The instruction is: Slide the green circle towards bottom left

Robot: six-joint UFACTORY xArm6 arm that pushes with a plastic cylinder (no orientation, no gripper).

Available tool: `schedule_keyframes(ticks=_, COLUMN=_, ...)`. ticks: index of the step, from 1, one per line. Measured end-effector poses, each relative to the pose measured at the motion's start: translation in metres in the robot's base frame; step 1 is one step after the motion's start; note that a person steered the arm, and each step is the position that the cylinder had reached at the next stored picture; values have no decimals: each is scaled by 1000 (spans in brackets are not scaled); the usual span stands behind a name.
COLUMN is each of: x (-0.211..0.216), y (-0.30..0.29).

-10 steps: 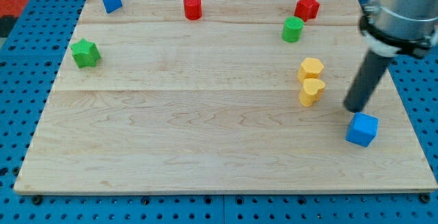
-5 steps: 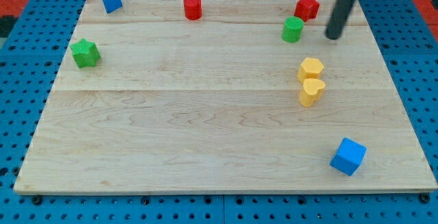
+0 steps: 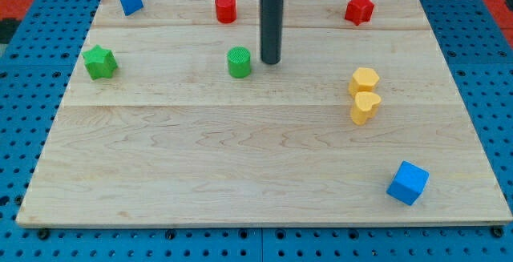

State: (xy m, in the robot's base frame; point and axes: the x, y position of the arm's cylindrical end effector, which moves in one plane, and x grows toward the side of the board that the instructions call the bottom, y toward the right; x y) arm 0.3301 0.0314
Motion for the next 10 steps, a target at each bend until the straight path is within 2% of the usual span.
schedule_keyframes(ticks=1, x=-13, y=-35)
schedule_keyframes(ticks=3, x=88, y=-49)
schedule_keyframes(ticks=4, x=6, y=-26)
schedule_keyframes(ticks=5, x=40, y=-97)
schedule_keyframes(ticks=6, x=118, y=-95)
schedule_keyframes(ticks=7, x=166, y=-91)
schedule_keyframes(ticks=8, x=121, y=-85)
schedule_keyframes(ticks=9, x=134, y=-23)
schedule_keyframes(ticks=10, x=174, y=-54)
